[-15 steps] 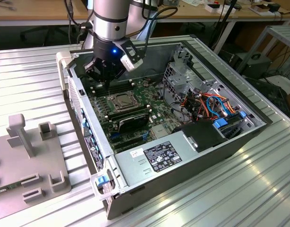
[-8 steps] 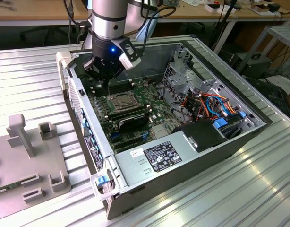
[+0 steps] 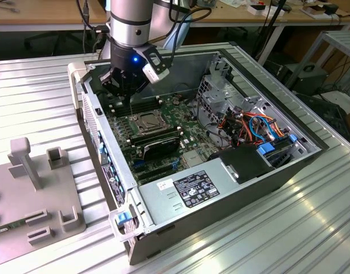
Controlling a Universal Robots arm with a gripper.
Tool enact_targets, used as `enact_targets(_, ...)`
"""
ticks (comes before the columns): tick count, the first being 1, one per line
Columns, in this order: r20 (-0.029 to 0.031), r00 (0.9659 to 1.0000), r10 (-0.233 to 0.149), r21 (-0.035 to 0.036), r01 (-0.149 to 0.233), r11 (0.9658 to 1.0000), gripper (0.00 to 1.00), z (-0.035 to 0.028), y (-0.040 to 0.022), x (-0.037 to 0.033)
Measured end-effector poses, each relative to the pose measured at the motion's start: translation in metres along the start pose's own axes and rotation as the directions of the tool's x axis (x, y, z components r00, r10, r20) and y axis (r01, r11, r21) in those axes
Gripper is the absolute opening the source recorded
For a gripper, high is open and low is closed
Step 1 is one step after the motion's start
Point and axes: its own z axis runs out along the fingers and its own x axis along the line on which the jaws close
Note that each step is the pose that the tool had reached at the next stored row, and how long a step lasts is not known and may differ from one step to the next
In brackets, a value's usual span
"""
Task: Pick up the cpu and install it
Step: 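Install the first cpu locking lever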
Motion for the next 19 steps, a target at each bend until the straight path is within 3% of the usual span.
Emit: enact_targets(19, -0.0001, 1.0000, 0.000, 0.0000, 0.000, 1.0000, 0.11, 0.0021, 0.0083, -0.0006)
